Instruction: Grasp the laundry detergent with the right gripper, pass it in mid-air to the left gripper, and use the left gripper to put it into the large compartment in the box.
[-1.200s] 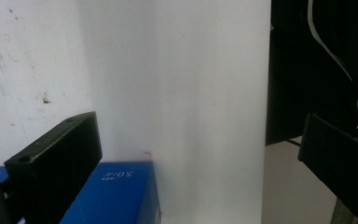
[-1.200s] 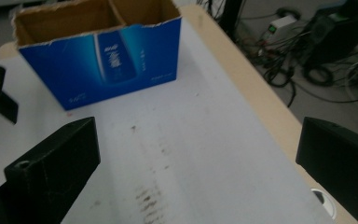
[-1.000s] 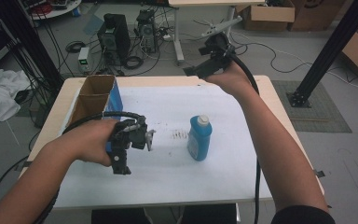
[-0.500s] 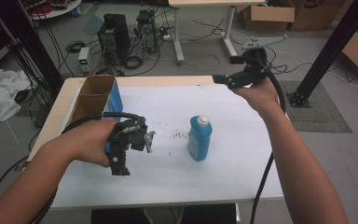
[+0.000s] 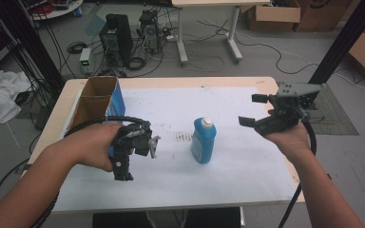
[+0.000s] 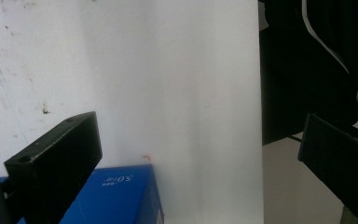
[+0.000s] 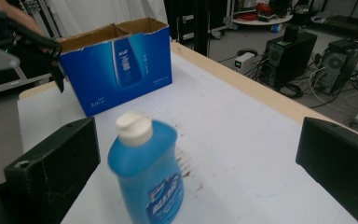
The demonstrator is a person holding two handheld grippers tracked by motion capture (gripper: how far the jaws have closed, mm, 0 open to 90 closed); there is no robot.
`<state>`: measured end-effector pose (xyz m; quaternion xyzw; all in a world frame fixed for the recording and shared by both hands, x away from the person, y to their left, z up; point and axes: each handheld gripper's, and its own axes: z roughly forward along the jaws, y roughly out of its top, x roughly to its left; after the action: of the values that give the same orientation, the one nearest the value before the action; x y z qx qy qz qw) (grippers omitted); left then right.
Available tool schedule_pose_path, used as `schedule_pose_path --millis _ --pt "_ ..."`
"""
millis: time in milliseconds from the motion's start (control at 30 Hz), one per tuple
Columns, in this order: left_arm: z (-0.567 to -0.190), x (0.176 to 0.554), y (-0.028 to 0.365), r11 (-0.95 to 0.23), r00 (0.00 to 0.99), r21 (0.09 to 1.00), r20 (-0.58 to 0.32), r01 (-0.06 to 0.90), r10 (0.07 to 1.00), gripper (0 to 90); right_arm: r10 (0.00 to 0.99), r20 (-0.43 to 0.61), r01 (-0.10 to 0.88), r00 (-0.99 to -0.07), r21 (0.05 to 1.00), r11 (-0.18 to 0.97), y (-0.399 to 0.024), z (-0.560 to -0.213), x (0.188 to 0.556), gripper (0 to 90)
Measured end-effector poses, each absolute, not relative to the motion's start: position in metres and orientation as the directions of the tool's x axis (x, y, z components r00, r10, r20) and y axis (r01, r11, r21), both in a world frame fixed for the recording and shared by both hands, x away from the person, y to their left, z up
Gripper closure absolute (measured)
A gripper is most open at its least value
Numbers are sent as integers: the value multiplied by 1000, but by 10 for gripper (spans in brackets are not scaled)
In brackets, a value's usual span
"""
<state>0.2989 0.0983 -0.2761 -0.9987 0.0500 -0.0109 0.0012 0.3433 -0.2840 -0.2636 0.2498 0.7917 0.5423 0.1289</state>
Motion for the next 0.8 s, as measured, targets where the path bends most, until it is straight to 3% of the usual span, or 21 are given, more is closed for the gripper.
schedule_pose_path --millis 433,800 --pt "-273 294 98 -991 990 1 32 -136 -136 0 615 79 281 -785 930 239 -280 -333 293 0" --pt "-279 290 93 -985 984 0 29 -174 -174 0 671 53 271 -739 936 224 -266 -356 273 0"
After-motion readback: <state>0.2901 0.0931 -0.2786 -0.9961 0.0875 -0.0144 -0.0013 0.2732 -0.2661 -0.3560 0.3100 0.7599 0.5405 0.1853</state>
